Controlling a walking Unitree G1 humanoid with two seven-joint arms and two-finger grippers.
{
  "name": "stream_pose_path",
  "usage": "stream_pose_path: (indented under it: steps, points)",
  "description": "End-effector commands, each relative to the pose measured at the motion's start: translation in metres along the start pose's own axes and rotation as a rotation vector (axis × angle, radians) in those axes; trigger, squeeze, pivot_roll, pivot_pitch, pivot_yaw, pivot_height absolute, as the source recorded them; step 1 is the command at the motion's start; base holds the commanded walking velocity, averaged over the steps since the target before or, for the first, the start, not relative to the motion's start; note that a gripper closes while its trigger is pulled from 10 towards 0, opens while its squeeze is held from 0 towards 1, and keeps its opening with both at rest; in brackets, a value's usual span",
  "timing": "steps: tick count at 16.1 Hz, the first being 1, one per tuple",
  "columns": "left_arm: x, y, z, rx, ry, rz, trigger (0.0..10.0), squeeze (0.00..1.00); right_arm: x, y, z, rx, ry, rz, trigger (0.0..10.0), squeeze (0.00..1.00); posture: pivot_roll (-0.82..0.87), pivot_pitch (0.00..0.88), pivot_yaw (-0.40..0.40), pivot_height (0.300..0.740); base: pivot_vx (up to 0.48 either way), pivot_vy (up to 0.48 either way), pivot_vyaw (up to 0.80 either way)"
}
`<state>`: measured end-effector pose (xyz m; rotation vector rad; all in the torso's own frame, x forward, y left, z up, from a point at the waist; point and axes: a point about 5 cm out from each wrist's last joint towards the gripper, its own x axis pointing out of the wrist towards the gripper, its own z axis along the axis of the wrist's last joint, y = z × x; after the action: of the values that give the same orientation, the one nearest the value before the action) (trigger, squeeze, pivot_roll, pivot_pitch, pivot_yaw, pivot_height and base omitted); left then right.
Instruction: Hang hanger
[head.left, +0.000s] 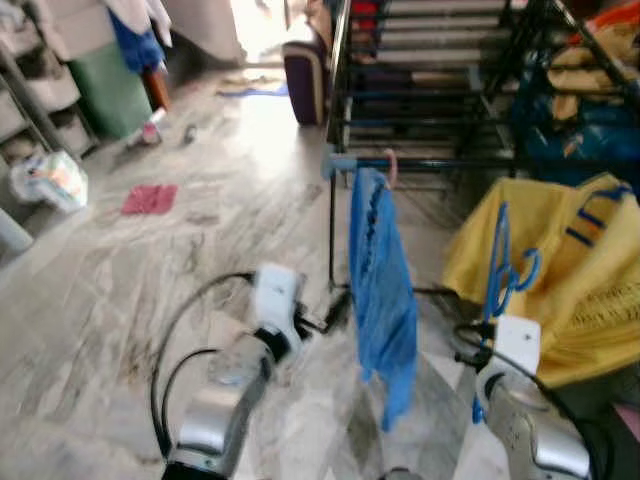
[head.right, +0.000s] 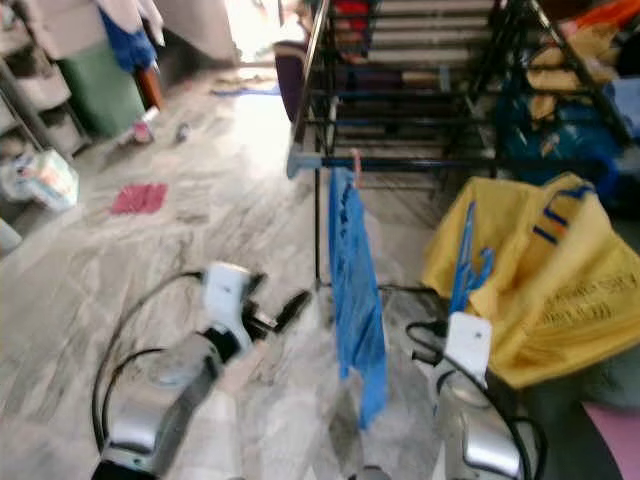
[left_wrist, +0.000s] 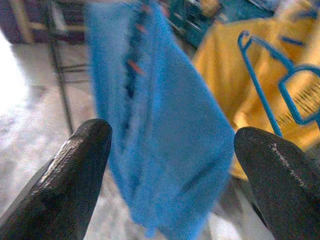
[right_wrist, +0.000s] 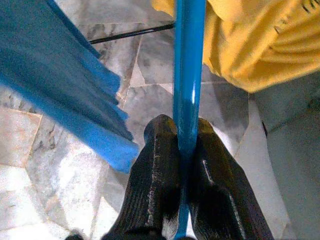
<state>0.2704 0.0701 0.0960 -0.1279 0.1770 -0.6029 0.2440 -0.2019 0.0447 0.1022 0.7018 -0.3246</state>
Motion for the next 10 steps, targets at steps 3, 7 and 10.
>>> stream_pose_path:
  steps: [3, 7, 10]
  points:
    - [-0.007, 0.01, -0.001, 0.022, 0.011, 0.019, 10.0, 0.0, 0.0, 0.011, 0.004, 0.002, -0.005, 0.047, 10.0, 0.0, -0.04, 0.062, 0.03, 0.74, 0.0, 0.448, 0.0]
    - [-0.007, 0.007, -0.002, 0.037, 0.01, -0.01, 10.0, 0.0, 0.004, 0.003, 0.017, -0.015, -0.035, 0.037, 10.0, 0.0, -0.04, 0.06, 0.028, 0.74, 0.262, 0.29, 0.0]
    - [-0.009, 0.005, -0.003, 0.052, 0.017, -0.03, 10.0, 0.0, 0.004, 0.002, 0.019, -0.012, -0.046, 0.017, 10.0, 0.0, -0.03, 0.06, 0.027, 0.74, 0.48, 0.0, 0.0]
